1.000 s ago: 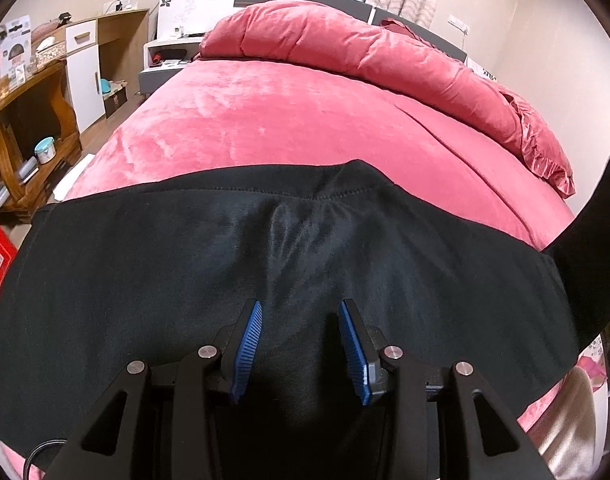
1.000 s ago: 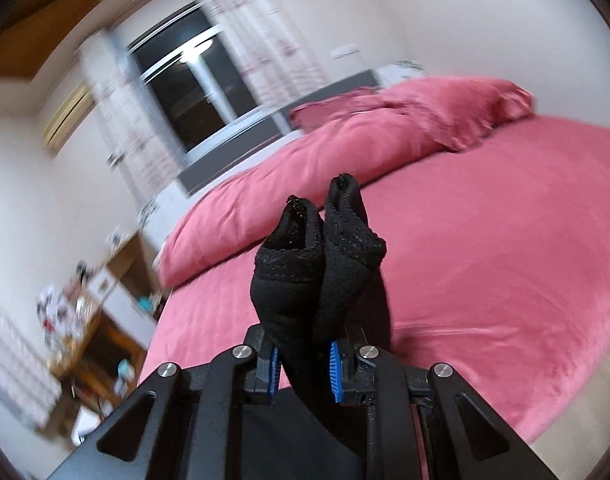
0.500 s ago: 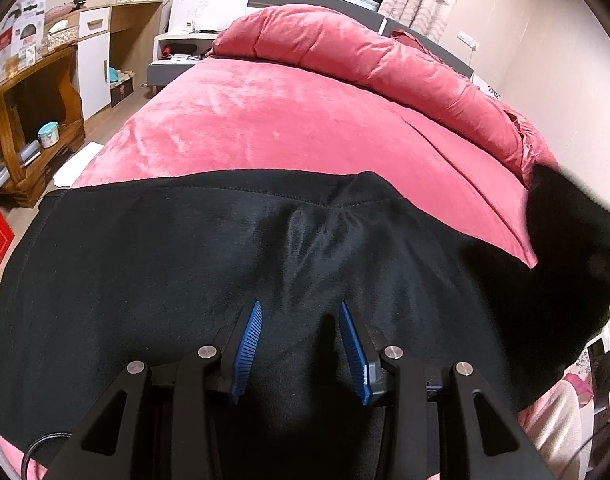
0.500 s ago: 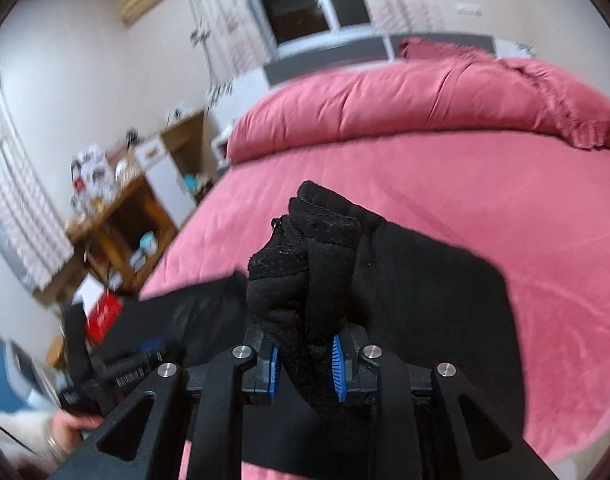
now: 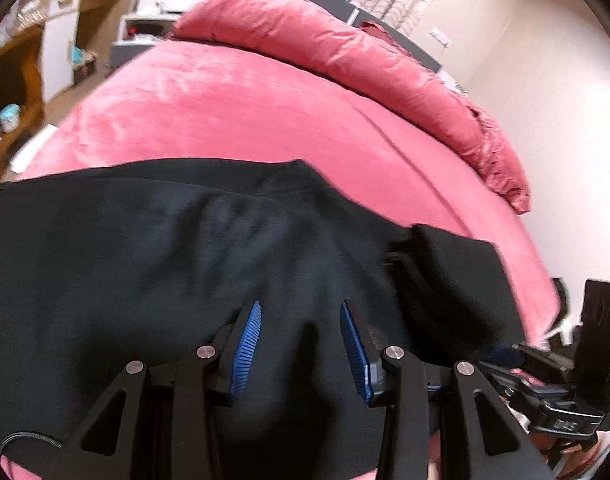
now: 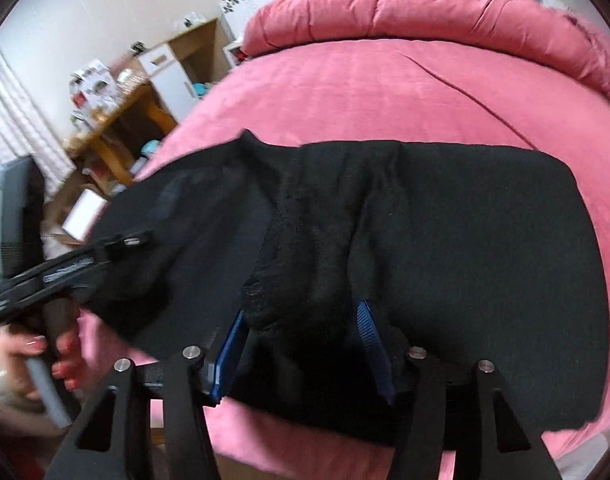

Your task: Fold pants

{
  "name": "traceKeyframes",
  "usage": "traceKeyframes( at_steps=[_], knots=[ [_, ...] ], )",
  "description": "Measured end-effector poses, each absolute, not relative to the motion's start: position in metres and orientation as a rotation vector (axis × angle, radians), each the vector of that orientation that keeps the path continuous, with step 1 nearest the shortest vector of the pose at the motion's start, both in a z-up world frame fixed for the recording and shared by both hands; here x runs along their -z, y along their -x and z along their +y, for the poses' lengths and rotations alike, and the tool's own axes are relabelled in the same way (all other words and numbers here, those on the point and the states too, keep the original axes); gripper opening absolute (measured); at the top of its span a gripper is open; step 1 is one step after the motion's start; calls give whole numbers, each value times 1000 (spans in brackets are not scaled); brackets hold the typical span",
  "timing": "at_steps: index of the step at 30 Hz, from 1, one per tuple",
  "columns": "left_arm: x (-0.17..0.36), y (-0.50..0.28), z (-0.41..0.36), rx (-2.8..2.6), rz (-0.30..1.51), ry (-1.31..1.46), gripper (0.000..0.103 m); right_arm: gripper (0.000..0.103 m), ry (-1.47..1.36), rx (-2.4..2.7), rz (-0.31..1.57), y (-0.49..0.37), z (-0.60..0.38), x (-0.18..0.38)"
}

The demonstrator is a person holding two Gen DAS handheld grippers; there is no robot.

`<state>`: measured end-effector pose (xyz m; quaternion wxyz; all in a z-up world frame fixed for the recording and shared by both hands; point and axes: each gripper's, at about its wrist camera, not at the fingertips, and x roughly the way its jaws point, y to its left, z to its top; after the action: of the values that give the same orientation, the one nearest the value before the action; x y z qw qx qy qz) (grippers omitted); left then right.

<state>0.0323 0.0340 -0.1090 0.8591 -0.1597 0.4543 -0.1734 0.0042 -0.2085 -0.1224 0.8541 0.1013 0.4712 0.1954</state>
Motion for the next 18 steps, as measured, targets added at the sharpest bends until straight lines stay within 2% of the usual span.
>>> traceKeyframes(
  at_steps=[4, 7, 8, 9, 11, 14, 15, 16, 18],
  knots=[
    [99, -42, 11, 456, 954, 375, 58, 56, -356, -405, 843, 6, -255, 94],
    [102, -59, -12, 510, 1014, 424, 61, 55, -377, -214, 779, 1, -300, 90],
    [104, -65, -20, 523, 1040, 445, 61, 47, -368, -164, 789, -3, -309, 93],
    [106, -71, -29, 532, 1065, 463, 62, 35, -362, -118, 798, -9, -322, 97],
    [117, -82, -52, 545, 1132, 427, 62, 29, -369, -57, 807, -22, -340, 106],
    [130, -86, -73, 504, 1160, 332, 55, 26, -362, -36, 810, -39, -345, 119],
    [129, -84, -76, 498, 1141, 317, 45, 26, -353, -19, 822, -45, -345, 125],
    [128, -81, -78, 518, 1125, 311, 23, 26, -350, -10, 831, -50, -348, 126],
    [119, -74, -83, 552, 1113, 261, 13, 23, -342, 14, 863, -58, -345, 139]
  ],
)
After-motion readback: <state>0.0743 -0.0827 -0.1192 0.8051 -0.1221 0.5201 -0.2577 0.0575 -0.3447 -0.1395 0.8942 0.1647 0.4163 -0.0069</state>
